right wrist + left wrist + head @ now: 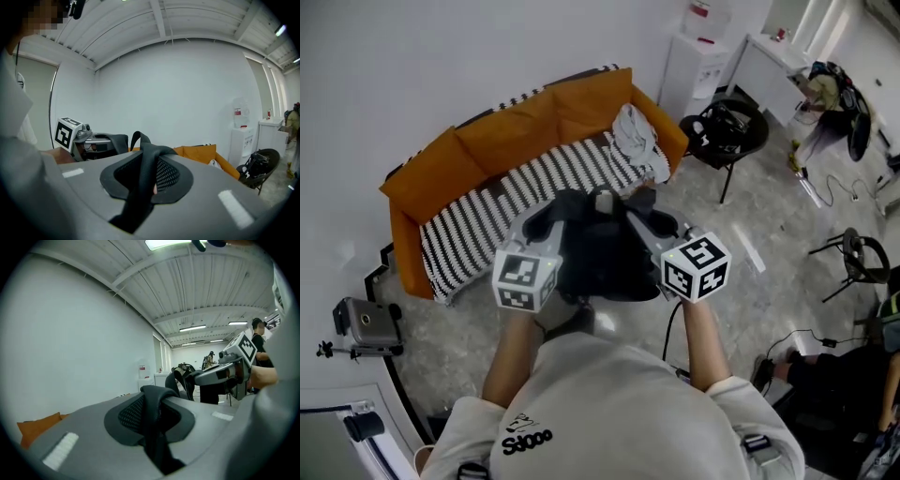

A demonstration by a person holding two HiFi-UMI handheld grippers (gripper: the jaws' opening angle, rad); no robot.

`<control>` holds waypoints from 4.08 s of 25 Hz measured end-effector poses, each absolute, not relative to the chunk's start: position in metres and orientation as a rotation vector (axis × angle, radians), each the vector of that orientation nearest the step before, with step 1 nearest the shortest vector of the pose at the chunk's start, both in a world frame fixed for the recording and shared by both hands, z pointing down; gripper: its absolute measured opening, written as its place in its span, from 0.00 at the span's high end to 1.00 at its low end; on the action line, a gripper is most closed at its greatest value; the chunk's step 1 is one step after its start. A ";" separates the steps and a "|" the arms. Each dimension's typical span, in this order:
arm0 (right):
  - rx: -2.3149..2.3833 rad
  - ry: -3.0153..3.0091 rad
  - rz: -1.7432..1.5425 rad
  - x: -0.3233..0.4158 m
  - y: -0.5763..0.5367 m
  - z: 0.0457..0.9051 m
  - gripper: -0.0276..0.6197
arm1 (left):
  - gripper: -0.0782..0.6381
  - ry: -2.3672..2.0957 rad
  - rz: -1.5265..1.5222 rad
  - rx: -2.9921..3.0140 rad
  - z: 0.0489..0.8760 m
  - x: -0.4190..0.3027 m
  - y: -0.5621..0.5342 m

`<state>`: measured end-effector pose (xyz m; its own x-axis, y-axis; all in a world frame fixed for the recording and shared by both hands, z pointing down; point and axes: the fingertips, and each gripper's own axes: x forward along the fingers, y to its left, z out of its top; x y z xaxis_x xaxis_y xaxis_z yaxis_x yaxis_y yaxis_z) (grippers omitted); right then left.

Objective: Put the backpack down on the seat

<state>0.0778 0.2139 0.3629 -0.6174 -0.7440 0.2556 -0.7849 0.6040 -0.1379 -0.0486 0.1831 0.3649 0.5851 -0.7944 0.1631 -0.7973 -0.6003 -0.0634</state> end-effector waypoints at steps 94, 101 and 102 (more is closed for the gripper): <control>0.778 -2.360 0.943 0.082 -0.562 0.635 0.84 | 0.83 -1.350 0.712 2.171 0.644 -0.052 -0.574; 0.847 -2.352 1.042 0.100 -0.590 0.661 0.78 | 0.82 -1.360 0.713 2.175 0.661 -0.045 -0.602; 0.858 -2.347 1.045 0.103 -0.593 0.664 0.77 | 0.82 -1.375 0.709 2.178 0.663 -0.044 -0.606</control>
